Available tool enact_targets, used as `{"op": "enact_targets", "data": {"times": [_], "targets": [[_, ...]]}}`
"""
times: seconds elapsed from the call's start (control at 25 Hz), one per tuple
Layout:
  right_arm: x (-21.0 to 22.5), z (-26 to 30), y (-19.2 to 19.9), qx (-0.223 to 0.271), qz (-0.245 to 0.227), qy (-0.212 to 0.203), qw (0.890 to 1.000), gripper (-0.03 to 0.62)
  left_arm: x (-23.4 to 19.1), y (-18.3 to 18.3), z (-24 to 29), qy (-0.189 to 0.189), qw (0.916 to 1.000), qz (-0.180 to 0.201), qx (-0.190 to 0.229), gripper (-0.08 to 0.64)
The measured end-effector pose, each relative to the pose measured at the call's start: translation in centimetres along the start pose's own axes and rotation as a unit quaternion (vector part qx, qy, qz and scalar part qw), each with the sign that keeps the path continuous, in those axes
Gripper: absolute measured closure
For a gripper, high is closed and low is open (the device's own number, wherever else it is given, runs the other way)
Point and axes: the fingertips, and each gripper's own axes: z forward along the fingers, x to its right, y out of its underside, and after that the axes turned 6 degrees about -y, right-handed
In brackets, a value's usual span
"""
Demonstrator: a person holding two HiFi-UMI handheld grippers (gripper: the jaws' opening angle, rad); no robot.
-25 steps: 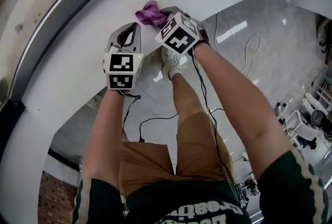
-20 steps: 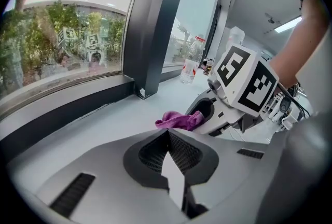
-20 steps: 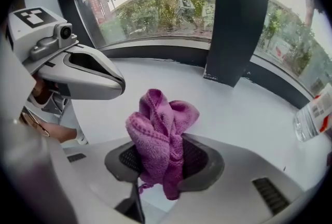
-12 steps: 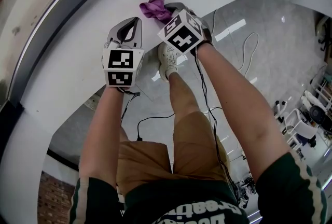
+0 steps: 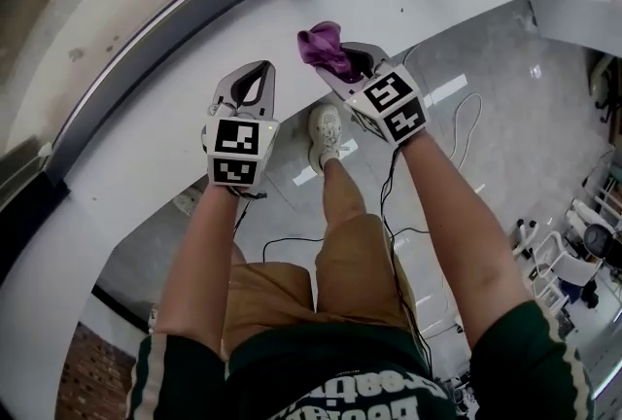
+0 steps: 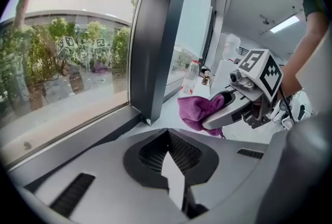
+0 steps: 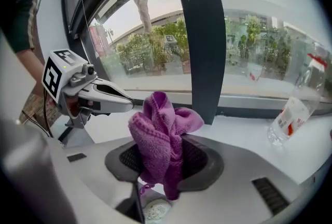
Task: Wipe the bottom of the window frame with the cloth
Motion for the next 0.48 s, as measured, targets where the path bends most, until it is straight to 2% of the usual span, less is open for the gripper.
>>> {"op": "enact_targets", "data": {"times": [0.36, 0.48], "targets": [[-4.4, -7.2, -8.0, 0.074, -0.004, 0.03, 0.997, 0.426, 1.8, -9.2, -8.5, 0.008, 0.998, 0.032, 0.055, 0.554], [-6.1, -9.2, -10.1, 0.092, -0.002, 0.038, 0.995, 0.426, 1.6, -12.5, -11.9, 0.013, 0.9969, 0.0, 0.077, 0.555]]}}
